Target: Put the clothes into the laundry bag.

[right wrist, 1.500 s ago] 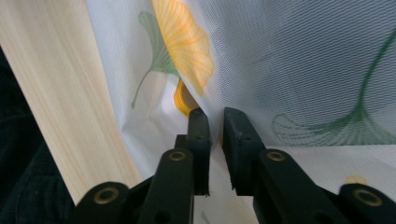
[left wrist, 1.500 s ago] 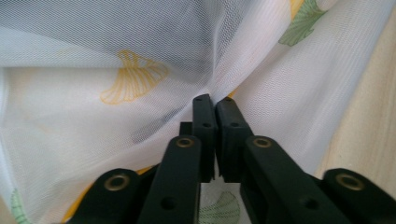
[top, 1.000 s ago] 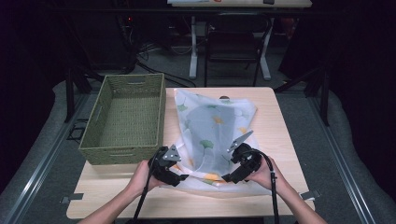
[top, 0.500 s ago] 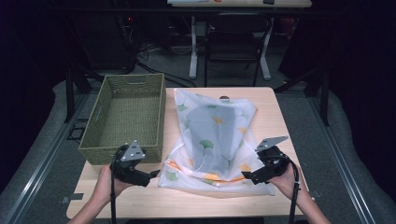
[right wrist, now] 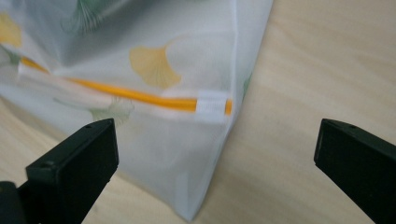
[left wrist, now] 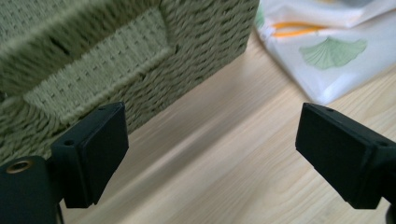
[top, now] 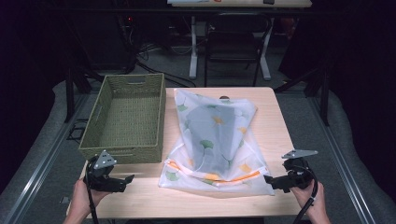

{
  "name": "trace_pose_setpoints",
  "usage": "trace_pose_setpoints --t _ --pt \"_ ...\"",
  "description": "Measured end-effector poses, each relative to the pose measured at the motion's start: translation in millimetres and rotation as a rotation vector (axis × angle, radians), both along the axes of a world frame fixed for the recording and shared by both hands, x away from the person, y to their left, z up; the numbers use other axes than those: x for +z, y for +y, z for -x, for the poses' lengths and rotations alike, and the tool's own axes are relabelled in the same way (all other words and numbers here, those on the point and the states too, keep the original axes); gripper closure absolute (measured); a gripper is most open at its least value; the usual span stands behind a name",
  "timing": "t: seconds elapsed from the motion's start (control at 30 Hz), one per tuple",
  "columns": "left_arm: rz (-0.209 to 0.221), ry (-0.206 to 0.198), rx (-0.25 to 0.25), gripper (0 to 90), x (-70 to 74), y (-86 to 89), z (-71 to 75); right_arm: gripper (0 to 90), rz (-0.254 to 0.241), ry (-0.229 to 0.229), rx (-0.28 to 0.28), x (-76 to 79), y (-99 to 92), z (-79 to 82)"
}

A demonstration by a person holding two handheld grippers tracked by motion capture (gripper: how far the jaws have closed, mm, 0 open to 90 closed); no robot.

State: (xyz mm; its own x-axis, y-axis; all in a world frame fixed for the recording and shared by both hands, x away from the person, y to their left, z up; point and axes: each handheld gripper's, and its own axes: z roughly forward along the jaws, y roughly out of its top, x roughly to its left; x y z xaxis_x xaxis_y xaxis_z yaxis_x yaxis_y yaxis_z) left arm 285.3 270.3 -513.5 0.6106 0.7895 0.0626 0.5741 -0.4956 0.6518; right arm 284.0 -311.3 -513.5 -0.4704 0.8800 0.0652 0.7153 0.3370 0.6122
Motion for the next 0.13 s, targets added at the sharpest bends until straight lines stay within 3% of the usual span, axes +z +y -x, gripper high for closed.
trace_pose_setpoints --t 0.03,0.13 --pt "-0.003 -0.004 0.008 8.0 -1.4 0.4 -0.8 0.0 0.015 0.021 0.0 -1.4 0.0 0.0" --pt "-0.024 0.018 0.022 5.6 -5.6 0.8 -3.9 0.0 0.016 -0.011 -0.003 -0.5 1.0 -1.0"
